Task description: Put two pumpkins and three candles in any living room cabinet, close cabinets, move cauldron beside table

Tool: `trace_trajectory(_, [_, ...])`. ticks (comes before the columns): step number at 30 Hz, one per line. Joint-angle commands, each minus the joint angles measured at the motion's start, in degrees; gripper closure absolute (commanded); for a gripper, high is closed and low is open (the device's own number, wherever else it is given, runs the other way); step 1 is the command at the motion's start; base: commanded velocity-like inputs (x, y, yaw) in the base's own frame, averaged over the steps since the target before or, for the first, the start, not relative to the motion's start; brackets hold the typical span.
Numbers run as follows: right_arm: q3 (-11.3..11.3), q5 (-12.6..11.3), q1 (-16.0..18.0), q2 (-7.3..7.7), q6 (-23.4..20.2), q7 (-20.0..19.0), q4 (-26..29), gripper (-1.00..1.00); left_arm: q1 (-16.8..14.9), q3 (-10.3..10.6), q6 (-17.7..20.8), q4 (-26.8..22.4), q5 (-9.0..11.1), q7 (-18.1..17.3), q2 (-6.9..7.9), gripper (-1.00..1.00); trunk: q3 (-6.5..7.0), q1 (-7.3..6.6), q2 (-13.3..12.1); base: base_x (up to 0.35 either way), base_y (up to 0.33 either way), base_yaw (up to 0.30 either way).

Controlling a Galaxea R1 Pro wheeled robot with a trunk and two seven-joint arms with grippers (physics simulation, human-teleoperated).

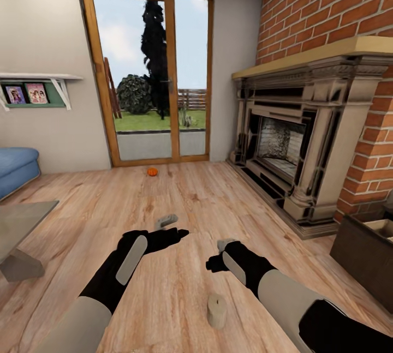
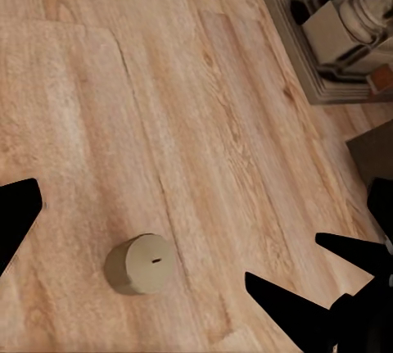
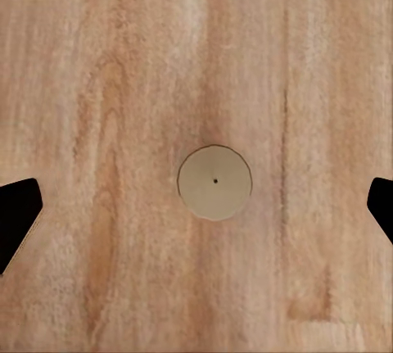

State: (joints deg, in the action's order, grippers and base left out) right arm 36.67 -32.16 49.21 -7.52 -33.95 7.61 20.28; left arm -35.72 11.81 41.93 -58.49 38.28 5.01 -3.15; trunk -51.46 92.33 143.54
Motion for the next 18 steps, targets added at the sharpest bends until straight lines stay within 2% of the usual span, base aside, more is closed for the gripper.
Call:
trace_trajectory(1, [0.4,-0.6,0.0,0.05,-0.2,0.5,0.1,-1.00,0.0,0.1,0.2,0.0,0.6,0.5,-0.01,-1.00,-0.09,-0.01,0.0,0.000,0.000,0.161])
trace_trajectory(18, [0.0,-1.2,0.1,0.06,-0.2,0.5,-0.3,-1.00,0.0,0.1,0.1,-0.1,0.5,0.6,0.01,-1.00,-0.12,-0.01,0.0,0.000,0.000,0.013])
